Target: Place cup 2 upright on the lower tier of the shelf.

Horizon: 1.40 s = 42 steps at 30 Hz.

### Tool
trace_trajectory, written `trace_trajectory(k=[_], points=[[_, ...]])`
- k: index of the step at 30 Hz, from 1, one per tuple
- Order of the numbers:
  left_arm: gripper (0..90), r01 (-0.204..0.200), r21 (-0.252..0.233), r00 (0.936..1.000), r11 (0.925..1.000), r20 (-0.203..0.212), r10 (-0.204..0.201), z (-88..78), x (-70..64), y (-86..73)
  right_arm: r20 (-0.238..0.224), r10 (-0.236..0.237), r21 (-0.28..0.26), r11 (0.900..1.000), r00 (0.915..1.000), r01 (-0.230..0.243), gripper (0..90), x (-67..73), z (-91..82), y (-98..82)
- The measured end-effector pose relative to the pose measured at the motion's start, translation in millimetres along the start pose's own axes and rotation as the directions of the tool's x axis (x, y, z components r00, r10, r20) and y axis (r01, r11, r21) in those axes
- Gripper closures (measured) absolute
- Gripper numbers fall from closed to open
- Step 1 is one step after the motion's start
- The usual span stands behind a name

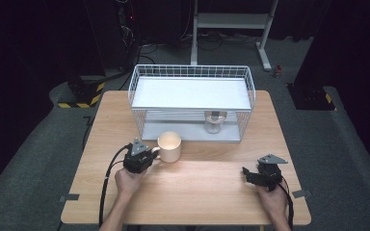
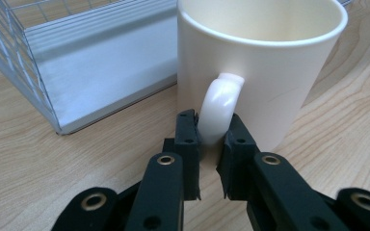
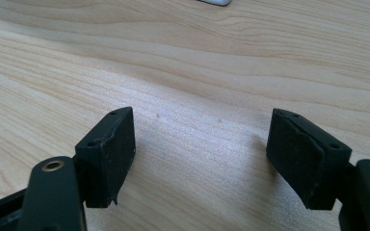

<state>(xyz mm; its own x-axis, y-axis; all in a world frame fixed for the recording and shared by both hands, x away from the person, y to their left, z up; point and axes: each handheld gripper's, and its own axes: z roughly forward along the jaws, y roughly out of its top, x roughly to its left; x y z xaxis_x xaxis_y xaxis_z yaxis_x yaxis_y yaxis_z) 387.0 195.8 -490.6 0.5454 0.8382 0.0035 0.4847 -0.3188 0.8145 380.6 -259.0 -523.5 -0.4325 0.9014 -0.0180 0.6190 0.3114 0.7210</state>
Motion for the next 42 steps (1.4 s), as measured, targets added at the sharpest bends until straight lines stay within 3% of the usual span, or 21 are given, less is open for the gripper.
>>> trace_trajectory(k=[21,33,42], points=[[81.4,0.014,-0.049,0.9998,0.9987,0.017,-0.013,-15.4,-2.9,1.6,0.0,0.0,0.0,1.0,1.0,0.0,25.6,0.0,0.0,0.0],[83.0,0.035,-0.103,0.9994,0.9941,0.009,-0.034,-20.6,-2.7,10.2,0.0,0.0,0.0,1.0,1.0,0.0,25.7,0.0,0.0,0.0],[84.7,0.029,-0.108,0.9996,0.9937,0.003,-0.028,-18.1,-3.1,17.7,0.0,0.0,0.0,1.0,1.0,0.0,25.7,0.0,0.0,0.0]])
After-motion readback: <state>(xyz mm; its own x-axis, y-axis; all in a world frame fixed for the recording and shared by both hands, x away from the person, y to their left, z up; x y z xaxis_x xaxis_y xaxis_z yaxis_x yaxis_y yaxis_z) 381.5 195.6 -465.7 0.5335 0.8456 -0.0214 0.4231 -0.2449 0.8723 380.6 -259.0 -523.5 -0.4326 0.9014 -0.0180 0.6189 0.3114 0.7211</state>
